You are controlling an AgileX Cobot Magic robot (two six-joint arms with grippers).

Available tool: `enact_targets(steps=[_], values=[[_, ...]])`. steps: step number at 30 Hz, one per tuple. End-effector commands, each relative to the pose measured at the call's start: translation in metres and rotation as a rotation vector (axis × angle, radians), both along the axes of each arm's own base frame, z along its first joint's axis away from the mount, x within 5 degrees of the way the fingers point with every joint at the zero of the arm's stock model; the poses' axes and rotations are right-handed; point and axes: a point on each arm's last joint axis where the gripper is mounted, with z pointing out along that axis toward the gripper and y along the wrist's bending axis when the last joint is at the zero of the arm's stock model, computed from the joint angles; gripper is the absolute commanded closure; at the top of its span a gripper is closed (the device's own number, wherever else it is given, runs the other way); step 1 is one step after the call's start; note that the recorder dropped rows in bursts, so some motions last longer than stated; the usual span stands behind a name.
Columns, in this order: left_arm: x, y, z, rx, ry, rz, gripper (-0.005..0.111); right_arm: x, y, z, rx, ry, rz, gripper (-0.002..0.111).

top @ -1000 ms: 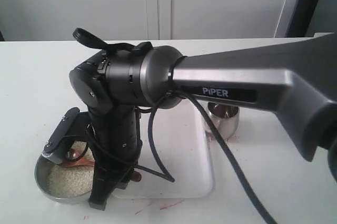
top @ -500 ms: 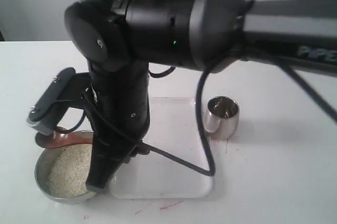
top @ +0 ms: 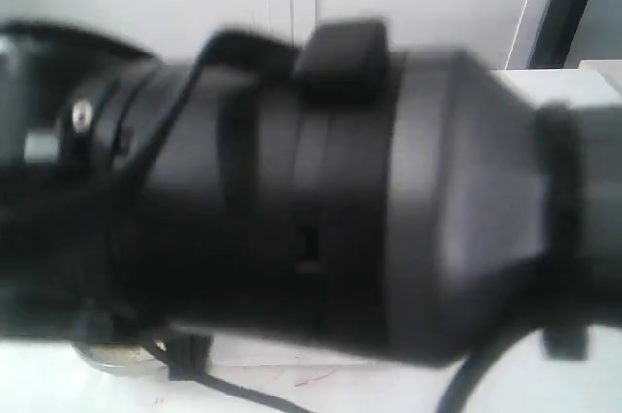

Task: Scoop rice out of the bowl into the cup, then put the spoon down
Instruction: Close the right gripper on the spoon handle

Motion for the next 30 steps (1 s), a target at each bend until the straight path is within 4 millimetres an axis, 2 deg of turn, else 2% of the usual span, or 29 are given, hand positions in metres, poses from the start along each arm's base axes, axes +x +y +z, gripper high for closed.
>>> enact_targets(steps=[1, 5, 10, 20, 30], values=[[0.0, 0.0, 0.001, -0.009, -0.002, -0.005, 0.092, 0.007, -0.005, -0.038, -0.178, -0.06, 0.014, 0.108], [0.0, 0.0, 0.001, -0.009, -0.002, -0.005, 0.092, 0.012, 0.001, -0.066, -0.286, -0.076, 0.036, 0.108], [0.0, 0.0, 0.001, -0.009, -0.002, -0.005, 0.092, 0.021, 0.008, -0.086, -0.339, -0.135, 0.03, 0.108], [0.0, 0.0, 0.001, -0.009, -0.002, -0.005, 0.092, 0.04, 0.002, -0.099, -0.392, -0.163, 0.003, 0.108], [0.0, 0.0, 0.001, -0.009, -0.002, -0.005, 0.092, 0.042, 0.005, -0.106, -0.363, -0.155, 0.009, 0.108]])
